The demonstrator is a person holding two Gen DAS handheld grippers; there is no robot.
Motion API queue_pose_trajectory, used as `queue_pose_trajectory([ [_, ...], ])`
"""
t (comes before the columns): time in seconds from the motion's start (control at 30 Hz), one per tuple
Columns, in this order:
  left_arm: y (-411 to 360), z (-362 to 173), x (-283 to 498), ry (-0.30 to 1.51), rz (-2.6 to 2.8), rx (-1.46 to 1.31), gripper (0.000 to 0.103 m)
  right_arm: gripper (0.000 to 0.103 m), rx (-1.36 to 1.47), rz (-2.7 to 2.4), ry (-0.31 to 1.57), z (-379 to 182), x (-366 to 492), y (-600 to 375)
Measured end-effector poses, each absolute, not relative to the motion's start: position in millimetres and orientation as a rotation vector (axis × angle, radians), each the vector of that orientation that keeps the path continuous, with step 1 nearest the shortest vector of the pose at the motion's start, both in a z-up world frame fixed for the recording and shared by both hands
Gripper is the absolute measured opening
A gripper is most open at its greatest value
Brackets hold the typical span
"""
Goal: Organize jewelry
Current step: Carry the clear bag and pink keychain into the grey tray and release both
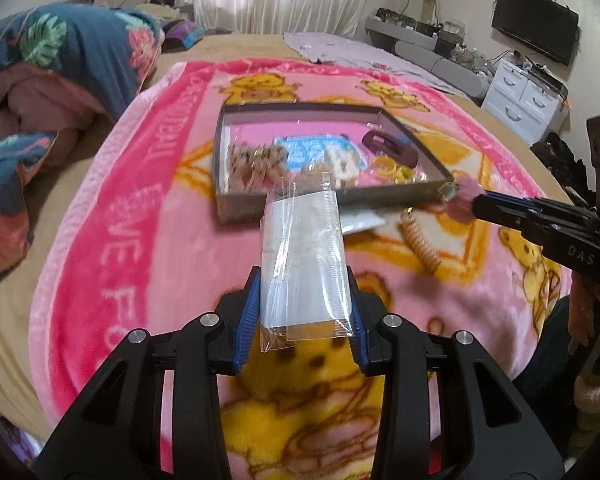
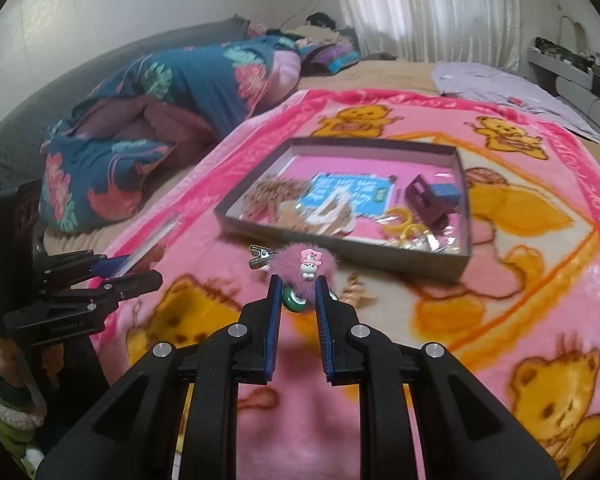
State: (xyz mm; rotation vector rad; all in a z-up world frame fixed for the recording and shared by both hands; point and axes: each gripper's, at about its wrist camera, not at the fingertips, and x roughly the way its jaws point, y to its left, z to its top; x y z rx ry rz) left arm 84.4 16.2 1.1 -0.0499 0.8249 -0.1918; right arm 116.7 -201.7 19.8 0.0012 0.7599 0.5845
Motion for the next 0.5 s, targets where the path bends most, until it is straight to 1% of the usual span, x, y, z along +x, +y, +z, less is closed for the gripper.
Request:
queue_pose_trajectory([
  [0.17,5.5,14.9,101.6,0.796,-0.205,-0.036,0.03,0.016,0.029,0.528,0.725,29.0,121.9,-224.5],
  [0.5,-11.2,22.5,129.8,0.776,-0.237,-0.03,0.03,0.016,0.069,0.453,0.686,38.6,134.8,-249.4],
])
